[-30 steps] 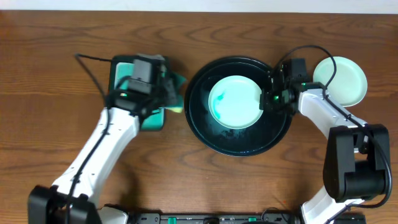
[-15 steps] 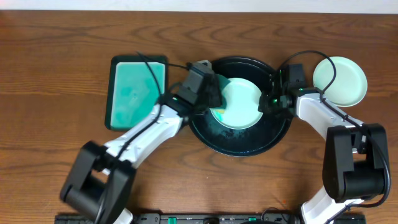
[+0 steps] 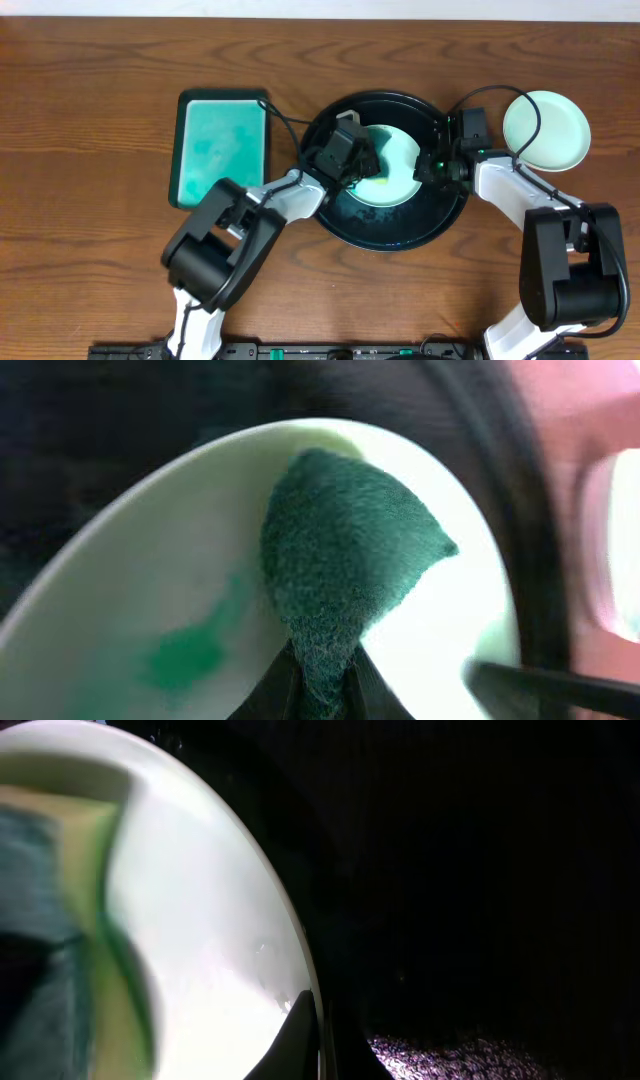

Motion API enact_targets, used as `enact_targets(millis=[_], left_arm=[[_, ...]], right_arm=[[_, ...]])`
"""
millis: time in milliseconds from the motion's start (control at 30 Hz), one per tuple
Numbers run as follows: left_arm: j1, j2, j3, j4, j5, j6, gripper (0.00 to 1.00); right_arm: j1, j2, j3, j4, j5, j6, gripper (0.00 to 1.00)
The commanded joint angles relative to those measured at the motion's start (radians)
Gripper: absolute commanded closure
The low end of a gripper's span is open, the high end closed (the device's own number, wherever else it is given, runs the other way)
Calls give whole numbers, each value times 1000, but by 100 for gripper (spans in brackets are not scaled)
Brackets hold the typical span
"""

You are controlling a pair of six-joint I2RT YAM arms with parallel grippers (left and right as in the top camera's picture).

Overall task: Clean dirty plates on tray and stack at the side
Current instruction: 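Scrub the last plate with the sponge while right gripper holds it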

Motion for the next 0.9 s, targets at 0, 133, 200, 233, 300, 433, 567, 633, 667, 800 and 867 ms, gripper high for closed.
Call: enact_targets(millis=[0,133,200,233,300,433,567,633,667,800,867], left_arm=[[13,27,-2,-56,-145,64,93],[36,25,-2,-179,-306,177,93],[56,20,-1,-229,-358,215,93],[65,14,-1,-245,-372,225,93],[84,-6,0,-272,-396,237,93],[103,-75,5,-277,-400,239,93],[92,-139,7,-260,-322,214,93],[84,-146,7,-223,-209,160,93],[79,-144,7,-198,-151,128,93],[41,-115,7,-100,-69,-4,93],[18,-95,7,-51,-69,-16,93]], right_arm=[[7,25,-55,-5,22,14,99],[7,25,-75,14,22,14,99],[7,25,-81,24,22,14,99],[7,25,-85,25,22,14,99],[7,25,-89,24,22,14,99],[7,25,-91,27,22,33,99],[7,25,-91,28,22,40,99],[8,25,-91,29,22,40,99],[8,25,-91,31,22,40,99],[8,25,-91,40,22,59,99],[9,25,-91,39,22,66,99]])
